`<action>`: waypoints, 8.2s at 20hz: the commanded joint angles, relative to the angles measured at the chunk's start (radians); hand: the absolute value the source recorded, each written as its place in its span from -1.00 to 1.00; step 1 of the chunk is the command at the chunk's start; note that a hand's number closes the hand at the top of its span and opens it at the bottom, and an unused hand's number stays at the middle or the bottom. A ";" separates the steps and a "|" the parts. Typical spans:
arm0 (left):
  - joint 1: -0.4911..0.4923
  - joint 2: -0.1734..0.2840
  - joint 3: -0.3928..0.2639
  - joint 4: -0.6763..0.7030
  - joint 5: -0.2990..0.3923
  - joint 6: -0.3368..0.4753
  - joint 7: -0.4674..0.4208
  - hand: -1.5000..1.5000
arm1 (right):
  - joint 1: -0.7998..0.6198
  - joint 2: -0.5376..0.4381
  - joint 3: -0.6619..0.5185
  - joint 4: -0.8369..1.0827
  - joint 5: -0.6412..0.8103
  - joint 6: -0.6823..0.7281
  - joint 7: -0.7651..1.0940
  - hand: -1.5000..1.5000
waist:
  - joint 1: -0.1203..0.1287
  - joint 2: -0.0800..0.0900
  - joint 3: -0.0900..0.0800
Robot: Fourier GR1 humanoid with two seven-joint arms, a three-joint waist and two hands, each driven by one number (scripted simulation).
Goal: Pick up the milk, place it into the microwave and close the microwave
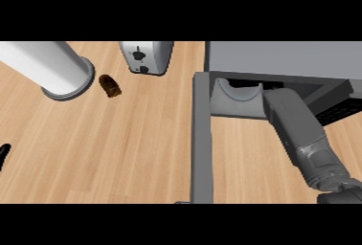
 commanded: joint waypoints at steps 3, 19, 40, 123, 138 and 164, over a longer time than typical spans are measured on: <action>-0.057 0.006 -0.012 0.033 -0.012 0.014 0.006 -1.00 | -0.130 -0.030 -0.010 0.077 0.025 -0.091 0.031 1.00 | 0.037 0.006 -0.013; -0.105 0.014 -0.065 0.030 -0.123 0.012 0.004 -1.00 | -0.169 -0.082 0.023 0.206 0.114 -0.509 0.050 -1.00 | 0.093 0.035 -0.012; -0.140 -0.017 -0.149 0.032 -0.210 0.027 0.015 -1.00 | -0.152 -0.067 -0.054 0.238 0.038 -0.243 0.045 -1.00 | 0.077 0.027 -0.009; -0.720 -0.076 -1.344 0.948 -0.353 0.814 -0.192 1.00 | 1.220 -0.029 0.093 -1.511 -0.360 0.527 0.265 -1.00 | -0.167 -0.041 -0.019; -1.007 -0.076 -1.288 1.057 -0.037 1.015 -0.272 1.00 | 1.217 -0.124 0.152 -1.692 -0.500 0.681 0.368 -1.00 | -0.295 -0.016 -0.021; -1.244 -0.076 -1.094 1.284 0.327 1.054 -0.464 1.00 | 1.130 -0.205 0.120 -1.796 -0.717 0.700 0.506 -1.00 | -0.401 0.034 -0.020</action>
